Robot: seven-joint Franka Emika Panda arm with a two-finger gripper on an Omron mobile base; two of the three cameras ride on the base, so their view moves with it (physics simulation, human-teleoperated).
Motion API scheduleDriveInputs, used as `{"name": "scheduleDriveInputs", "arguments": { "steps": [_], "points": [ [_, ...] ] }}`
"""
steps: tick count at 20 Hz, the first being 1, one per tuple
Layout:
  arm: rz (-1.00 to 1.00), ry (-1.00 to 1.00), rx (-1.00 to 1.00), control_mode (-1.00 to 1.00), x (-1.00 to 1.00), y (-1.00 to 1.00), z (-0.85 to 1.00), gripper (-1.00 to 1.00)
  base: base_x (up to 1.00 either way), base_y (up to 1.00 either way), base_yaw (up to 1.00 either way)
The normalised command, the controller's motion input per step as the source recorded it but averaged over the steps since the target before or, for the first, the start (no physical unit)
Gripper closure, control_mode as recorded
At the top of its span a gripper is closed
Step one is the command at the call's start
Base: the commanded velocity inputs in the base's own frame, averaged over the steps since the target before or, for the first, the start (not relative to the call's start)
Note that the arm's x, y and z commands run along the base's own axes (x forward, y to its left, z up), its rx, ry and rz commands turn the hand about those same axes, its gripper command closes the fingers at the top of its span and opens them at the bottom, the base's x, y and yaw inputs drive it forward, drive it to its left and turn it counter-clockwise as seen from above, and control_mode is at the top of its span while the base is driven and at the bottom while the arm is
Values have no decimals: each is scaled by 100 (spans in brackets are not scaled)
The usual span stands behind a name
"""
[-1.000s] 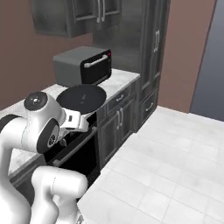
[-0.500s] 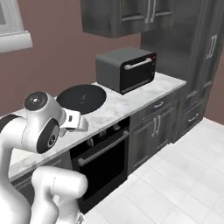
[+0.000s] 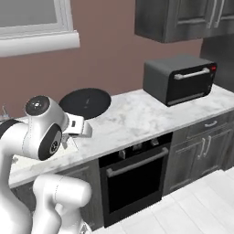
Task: Move the pot and pan from the stove into the sink.
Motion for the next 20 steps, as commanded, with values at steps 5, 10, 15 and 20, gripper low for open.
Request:
{"name": "scheduleDriveInputs", "arguments": {
  "steps": [5,10,15,20],
  "points": [
    [0,0,0,100,0,0,0,100,-15,-2,48],
    [0,0,0,100,0,0,0,100,-14,-1,49],
    [0,0,0,100,0,0,0,100,-13,0,49],
    [0,0,0,100,0,0,0,100,-13,0,48]
  ]
}}
